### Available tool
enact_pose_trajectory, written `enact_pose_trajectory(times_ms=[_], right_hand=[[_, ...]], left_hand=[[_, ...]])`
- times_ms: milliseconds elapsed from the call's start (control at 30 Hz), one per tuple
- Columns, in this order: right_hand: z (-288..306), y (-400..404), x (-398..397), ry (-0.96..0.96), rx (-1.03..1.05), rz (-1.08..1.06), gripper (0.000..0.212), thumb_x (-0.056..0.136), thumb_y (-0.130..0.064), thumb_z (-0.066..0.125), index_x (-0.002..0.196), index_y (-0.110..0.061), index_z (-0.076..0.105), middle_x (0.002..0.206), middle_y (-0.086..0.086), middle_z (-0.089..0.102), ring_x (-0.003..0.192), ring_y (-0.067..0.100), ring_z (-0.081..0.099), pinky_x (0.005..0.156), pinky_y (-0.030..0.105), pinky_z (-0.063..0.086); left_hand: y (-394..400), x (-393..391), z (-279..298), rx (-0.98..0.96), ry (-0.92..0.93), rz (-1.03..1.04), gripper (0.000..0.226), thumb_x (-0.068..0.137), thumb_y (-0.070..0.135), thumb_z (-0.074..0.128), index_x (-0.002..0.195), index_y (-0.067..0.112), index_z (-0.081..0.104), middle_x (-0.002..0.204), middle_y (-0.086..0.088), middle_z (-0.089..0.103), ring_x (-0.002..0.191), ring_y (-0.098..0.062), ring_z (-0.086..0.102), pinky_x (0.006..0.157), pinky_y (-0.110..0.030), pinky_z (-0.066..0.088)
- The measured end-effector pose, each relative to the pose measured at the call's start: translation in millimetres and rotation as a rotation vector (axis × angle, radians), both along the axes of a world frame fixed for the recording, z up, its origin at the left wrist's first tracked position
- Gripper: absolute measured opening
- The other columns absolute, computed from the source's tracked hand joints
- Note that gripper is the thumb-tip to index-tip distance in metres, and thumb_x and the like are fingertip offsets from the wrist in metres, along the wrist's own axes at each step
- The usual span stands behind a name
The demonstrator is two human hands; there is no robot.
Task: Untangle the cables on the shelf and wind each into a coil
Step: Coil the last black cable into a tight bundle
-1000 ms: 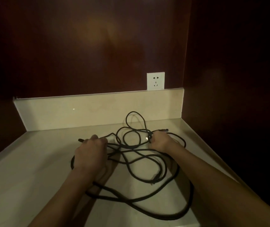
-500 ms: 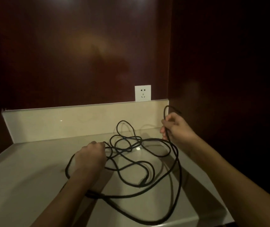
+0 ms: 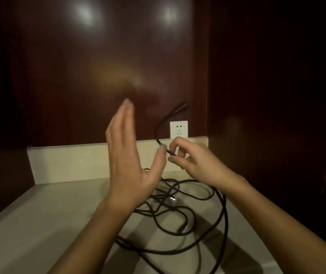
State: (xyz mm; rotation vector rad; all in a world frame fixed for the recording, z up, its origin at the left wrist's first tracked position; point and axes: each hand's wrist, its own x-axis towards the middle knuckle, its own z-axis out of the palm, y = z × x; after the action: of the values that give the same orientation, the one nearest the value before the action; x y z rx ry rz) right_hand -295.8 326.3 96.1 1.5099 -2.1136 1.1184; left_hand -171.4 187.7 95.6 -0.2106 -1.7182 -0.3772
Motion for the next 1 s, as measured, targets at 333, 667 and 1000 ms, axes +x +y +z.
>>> enact_pose_trajectory(times_ms=[333,667,1000], right_hand=[[5,-50,41,0.669,-0.202,-0.277,0.019,0.098,-0.029,0.044,0.102,-0.016,0.058,0.085,0.004,0.053,0.053,0.034,0.054,0.044,0.042,0.049],[35,-74,92,-0.442,-0.37,0.325,0.012,0.089,-0.007,0.069,0.091,-0.011,0.059,0.075,0.002,0.052,0.053,0.004,0.047,0.049,0.019,0.038],[-16,-109,140,-0.81,-0.47,0.245,0.021,0.1,-0.028,0.054,0.091,-0.012,0.046,0.058,0.003,0.048,0.036,0.006,0.035,0.035,0.018,0.025]], left_hand=[[-22,61,21,1.31,-0.751,-0.791,0.051,0.074,0.034,0.072,0.115,0.006,0.061,0.125,-0.023,0.065,0.106,-0.04,0.063,0.102,-0.053,0.049],[-49,75,-3,1.39,-0.517,-1.175,0.049,0.091,0.025,0.044,0.135,0.012,0.06,0.137,-0.021,0.06,0.137,-0.036,0.047,0.116,-0.047,0.032],[-52,72,13,1.352,0.002,-1.135,0.032,0.104,0.039,0.037,0.113,0.018,0.06,0.102,-0.011,0.07,0.113,-0.032,0.068,0.11,-0.052,0.04]])
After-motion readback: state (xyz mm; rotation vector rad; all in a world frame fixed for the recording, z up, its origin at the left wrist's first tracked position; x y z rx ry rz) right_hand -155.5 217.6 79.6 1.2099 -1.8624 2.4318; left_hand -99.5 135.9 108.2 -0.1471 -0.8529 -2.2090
